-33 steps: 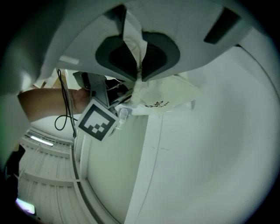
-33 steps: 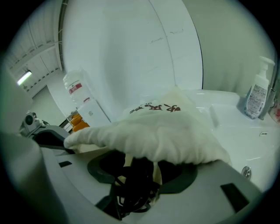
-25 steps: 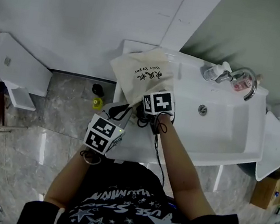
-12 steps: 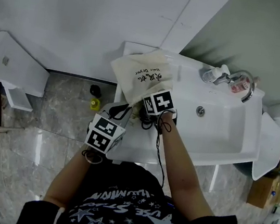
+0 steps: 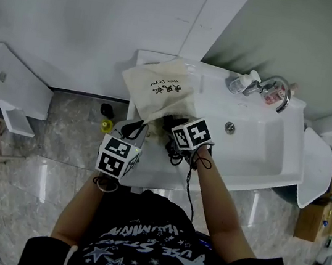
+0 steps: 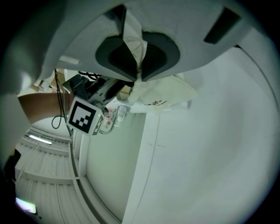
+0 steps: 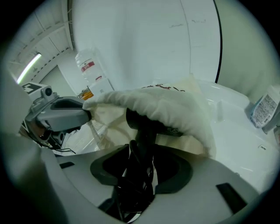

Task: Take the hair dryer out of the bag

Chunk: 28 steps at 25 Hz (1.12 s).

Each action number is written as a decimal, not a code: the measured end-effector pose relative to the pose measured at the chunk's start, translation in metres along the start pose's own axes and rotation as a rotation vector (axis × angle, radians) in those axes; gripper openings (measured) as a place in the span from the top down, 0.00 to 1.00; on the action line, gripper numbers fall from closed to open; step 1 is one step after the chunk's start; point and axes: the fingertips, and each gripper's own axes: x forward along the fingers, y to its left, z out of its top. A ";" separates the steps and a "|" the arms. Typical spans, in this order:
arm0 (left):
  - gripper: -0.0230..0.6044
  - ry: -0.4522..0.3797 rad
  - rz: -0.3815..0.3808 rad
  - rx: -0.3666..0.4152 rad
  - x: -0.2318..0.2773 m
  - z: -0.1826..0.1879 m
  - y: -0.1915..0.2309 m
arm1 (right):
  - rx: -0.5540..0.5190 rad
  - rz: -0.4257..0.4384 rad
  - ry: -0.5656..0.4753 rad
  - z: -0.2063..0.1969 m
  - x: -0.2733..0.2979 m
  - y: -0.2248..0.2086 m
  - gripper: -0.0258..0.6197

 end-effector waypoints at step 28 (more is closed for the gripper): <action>0.88 0.101 0.248 0.097 -0.003 -0.034 -0.029 | 0.089 0.227 -0.365 -0.089 -0.142 0.044 0.69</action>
